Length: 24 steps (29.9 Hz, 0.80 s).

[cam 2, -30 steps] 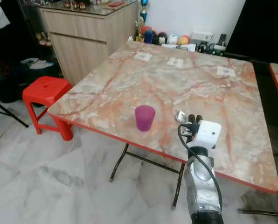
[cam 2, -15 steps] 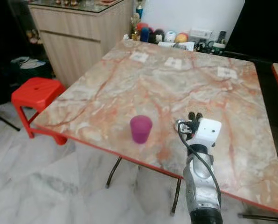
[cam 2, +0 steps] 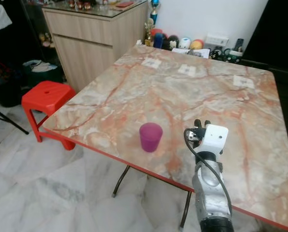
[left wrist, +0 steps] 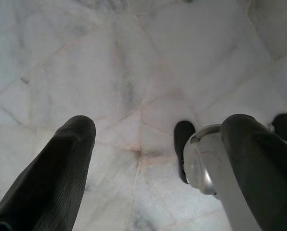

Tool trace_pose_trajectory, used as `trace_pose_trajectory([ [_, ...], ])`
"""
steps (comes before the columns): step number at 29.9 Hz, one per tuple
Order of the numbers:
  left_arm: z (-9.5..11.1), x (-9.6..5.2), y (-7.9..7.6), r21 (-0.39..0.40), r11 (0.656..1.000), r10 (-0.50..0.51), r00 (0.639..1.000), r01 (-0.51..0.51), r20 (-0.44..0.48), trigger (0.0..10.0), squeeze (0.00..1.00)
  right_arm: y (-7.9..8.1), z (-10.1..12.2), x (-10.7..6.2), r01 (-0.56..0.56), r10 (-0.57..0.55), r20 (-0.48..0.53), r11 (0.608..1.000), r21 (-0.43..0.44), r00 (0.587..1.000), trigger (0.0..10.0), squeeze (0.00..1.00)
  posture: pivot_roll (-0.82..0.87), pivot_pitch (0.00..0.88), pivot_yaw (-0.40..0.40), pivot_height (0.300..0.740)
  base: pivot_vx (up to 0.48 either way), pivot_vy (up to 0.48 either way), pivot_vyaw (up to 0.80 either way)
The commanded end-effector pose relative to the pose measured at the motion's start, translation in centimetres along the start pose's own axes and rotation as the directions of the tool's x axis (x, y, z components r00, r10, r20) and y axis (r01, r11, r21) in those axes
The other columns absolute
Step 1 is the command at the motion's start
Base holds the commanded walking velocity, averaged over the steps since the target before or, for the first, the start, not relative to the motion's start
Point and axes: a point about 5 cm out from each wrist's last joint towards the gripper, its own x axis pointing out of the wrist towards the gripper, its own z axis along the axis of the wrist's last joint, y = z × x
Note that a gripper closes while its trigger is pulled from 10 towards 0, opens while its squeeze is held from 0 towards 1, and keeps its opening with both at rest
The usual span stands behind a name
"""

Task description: Setting the table

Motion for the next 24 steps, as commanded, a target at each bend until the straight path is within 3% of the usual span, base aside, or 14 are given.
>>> trace_pose_trajectory([
  [1,-0.3,-0.1,-0.2,-0.003,1.000,-0.008,1.000,0.008,-0.011,10.0,0.00,-0.4,-0.9,0.1,-0.003,0.000,-0.069,0.999,-0.038,0.998,10.0,1.00,0.02,0.089,-0.029,0.740,0.000,0.000,0.00],
  [11,-0.5,-0.1,-0.4,0.006,1.000,-0.008,1.000,0.008,-0.015,10.0,0.00,-0.8,-1.8,0.0,-0.092,0.078,-0.151,0.992,-0.083,0.985,10.0,1.00,0.02,0.094,-0.023,0.740,0.000,0.000,0.00],
  [12,-0.6,-0.2,-0.4,0.008,1.000,-0.008,1.000,0.008,-0.019,10.0,0.00,-0.8,-2.0,-0.1,-0.114,0.101,-0.170,0.991,-0.068,0.980,10.0,0.06,0.02,0.096,-0.021,0.740,0.000,0.000,0.00],
  [14,-0.6,-0.2,-0.3,0.008,1.000,-0.008,1.000,0.009,-0.020,10.0,0.00,-0.7,-2.1,-0.1,-0.125,0.114,-0.177,0.991,-0.053,0.978,10.0,0.06,0.02,0.096,-0.021,0.740,0.000,0.000,0.00],
  [15,-0.7,-0.2,-0.3,0.009,1.000,-0.008,1.000,0.008,-0.022,10.0,0.00,-0.7,-2.3,-0.1,-0.145,0.134,-0.195,0.989,-0.041,0.972,10.0,0.00,0.02,0.097,-0.019,0.740,0.000,0.000,0.00],
  [24,-0.5,-0.2,0.0,0.014,1.000,-0.009,1.000,0.009,-0.024,10.0,0.00,-0.7,-3.3,0.0,-0.234,0.240,-0.293,0.971,0.057,0.926,10.0,0.00,0.02,0.097,-0.015,0.740,0.000,0.000,0.00],
])
